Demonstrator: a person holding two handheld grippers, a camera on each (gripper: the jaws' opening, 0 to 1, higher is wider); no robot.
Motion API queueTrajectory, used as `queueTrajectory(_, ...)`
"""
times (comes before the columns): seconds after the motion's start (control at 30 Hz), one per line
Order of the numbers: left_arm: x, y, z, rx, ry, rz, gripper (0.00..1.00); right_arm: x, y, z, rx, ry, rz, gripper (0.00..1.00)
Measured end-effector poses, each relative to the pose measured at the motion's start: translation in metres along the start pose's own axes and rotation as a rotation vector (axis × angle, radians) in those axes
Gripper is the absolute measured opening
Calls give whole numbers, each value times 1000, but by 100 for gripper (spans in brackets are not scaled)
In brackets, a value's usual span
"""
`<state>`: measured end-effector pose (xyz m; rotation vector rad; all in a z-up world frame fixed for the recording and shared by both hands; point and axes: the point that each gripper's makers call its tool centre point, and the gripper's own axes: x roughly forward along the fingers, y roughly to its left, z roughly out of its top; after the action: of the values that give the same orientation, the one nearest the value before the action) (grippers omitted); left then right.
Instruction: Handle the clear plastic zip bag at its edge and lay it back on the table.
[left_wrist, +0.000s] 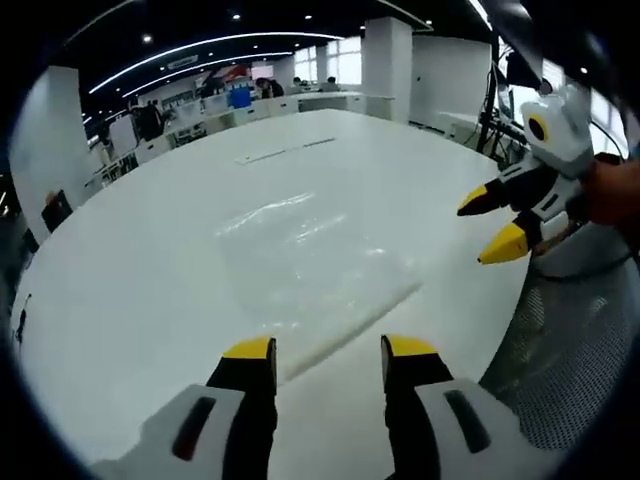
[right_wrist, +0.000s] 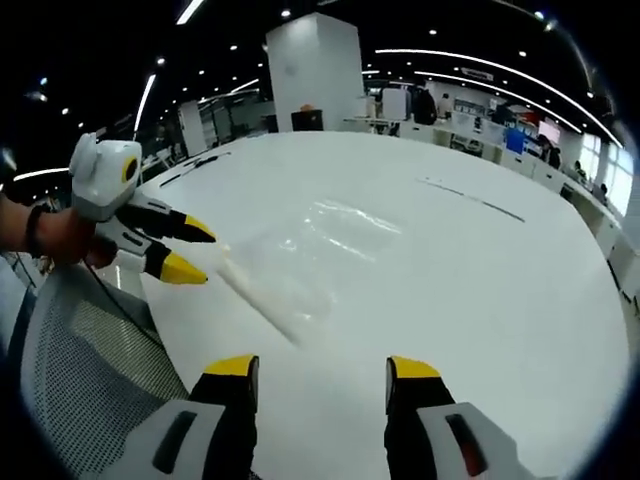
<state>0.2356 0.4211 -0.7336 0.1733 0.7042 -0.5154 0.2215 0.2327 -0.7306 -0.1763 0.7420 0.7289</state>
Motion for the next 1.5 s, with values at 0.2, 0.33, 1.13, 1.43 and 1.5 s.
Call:
queueTrajectory(0.2,-10,-4,-3,-63,-28,3,46,-22,-13,-2,12,-10,-66,60)
queueTrajectory(0.33,-13,-4,5,-91,-66,-3,48,-39,-24,-8,40,-17,-105,62)
queueTrajectory(1.13,-13,-39,-18,-110,67,-145,61,-56,-40,-8,115,-116,-171,67)
queueTrajectory(1.43,-13,-30,-17,-121,62,-99,60,-59,-42,-7,153,-131,-170,65)
queueTrajectory(1.5,-13,-26,-16,-131,56,-87,60,-58,-42,-7,146,-129,-169,65)
